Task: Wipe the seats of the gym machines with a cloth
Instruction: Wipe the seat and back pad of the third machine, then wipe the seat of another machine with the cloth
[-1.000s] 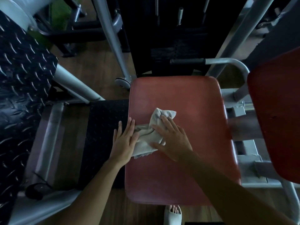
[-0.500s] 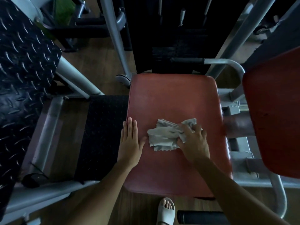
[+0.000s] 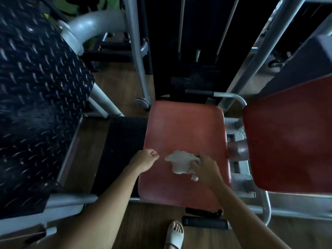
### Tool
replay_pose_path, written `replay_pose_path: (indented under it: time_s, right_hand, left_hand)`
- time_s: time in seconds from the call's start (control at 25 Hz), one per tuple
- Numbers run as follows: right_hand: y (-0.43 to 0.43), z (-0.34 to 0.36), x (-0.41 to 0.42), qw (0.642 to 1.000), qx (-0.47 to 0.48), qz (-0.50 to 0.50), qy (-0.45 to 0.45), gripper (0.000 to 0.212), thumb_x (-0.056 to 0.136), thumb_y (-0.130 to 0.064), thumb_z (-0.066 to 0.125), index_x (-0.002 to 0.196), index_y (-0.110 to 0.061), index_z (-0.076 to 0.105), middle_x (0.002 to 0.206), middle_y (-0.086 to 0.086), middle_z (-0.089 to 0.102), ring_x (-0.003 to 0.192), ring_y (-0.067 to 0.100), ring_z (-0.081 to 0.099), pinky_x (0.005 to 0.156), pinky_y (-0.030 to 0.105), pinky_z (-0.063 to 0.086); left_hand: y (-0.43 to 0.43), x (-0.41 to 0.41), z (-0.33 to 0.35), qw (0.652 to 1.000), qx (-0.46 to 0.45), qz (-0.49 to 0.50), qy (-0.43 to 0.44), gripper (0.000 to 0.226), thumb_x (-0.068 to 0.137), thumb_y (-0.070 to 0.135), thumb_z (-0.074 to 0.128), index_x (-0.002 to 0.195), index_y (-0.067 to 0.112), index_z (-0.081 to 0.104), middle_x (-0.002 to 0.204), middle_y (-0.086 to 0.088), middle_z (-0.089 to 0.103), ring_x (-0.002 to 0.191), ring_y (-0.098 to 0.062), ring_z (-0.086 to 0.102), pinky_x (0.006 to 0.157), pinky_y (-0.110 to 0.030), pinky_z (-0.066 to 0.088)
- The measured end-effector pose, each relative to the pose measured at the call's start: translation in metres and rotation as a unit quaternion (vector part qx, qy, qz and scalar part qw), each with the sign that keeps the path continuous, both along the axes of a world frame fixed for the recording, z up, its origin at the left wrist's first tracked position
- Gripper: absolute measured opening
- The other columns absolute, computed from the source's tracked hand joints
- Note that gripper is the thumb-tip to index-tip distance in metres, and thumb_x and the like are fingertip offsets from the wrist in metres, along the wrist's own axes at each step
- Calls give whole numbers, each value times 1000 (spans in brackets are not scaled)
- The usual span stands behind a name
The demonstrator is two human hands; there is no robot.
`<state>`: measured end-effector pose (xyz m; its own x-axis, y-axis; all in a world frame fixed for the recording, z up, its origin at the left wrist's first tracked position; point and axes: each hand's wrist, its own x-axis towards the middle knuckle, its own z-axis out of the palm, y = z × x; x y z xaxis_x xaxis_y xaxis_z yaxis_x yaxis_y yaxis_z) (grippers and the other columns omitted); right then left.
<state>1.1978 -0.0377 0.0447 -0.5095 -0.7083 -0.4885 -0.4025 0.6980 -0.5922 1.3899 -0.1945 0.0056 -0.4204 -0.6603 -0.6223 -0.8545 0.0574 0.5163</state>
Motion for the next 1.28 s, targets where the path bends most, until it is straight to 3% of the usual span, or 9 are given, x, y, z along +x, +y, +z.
replay_pose_path:
  time_s: [0.08, 0.2, 0.36, 0.44, 0.6, 0.76, 1.0, 1.12, 1.28]
  right_hand:
    - [-6, 42, 4, 999, -29, 22, 4, 9, 89, -22, 58, 95, -16, 62, 83, -1, 67, 62, 10, 62, 53, 17, 46]
    - [-19, 108, 23, 993, -101, 61, 20, 21, 77, -38, 53, 85, -19, 59, 88, 1, 62, 68, 11, 61, 58, 28, 50]
    - [-30, 173, 67, 982, -147, 117, 33, 30, 82, -49, 68, 95, -24, 57, 98, -7, 49, 78, 5, 53, 60, 19, 39]
    - [-31, 196, 95, 973, -170, 152, 40, 30, 83, -49, 70, 97, -24, 59, 99, -8, 51, 80, 5, 54, 63, 20, 41]
    - [-27, 225, 159, 944, -233, 233, 31, 25, 85, -42, 73, 98, -30, 57, 101, -15, 56, 84, 1, 56, 69, 20, 42]
    - [-15, 256, 243, 892, -277, 358, 7, 26, 88, -45, 72, 101, -32, 53, 94, -19, 63, 81, -3, 60, 67, 22, 49]
    - [41, 278, 365, 770, -299, 564, -5, 32, 96, -47, 57, 128, -44, 55, 114, -14, 62, 100, 10, 61, 84, 35, 54]
    - [93, 280, 420, 722, -299, 624, -3, 27, 95, -49, 56, 121, -41, 57, 110, -16, 63, 97, 8, 61, 81, 33, 53]
    - [166, 282, 478, 696, -287, 658, -10, 22, 93, -55, 53, 108, -39, 57, 97, -20, 63, 86, 1, 60, 74, 31, 52]
  left_hand:
    - [0, 16, 44, 999, -39, 11, 6, 33, 100, 42, 50, 121, 22, 66, 120, 0, 69, 105, -20, 65, 91, -36, 53]
    - [13, 55, 117, 991, -129, 39, -2, 31, 101, 44, 48, 119, 26, 65, 107, 6, 69, 93, -16, 65, 77, -31, 52]
    - [43, 122, 191, 978, -186, 99, -2, 26, 101, 45, 49, 106, 26, 66, 94, 5, 70, 82, -14, 64, 66, -32, 49]
    - [62, 165, 222, 967, -195, 163, 20, 24, 100, 46, 51, 97, 27, 65, 86, 8, 68, 81, -14, 64, 70, -34, 52]
    - [113, 242, 267, 934, -254, 249, 32, 20, 101, 43, 51, 91, 30, 63, 79, 13, 66, 72, -3, 61, 57, -31, 46]
    - [186, 316, 292, 877, -330, 343, 60, 19, 100, 39, 53, 97, 26, 66, 80, 11, 67, 69, -2, 64, 60, -31, 55]
    - [317, 400, 307, 818, -364, 443, 36, 18, 99, 34, 57, 89, 25, 69, 79, 10, 70, 73, -5, 65, 73, -36, 52]
    - [389, 439, 311, 797, -368, 478, -12, 19, 97, 36, 58, 83, 26, 66, 72, 11, 68, 67, -5, 63, 68, -39, 53]
    - [488, 481, 318, 772, -364, 521, -22, 23, 96, 39, 56, 78, 27, 62, 69, 10, 66, 63, -8, 62, 62, -43, 54]
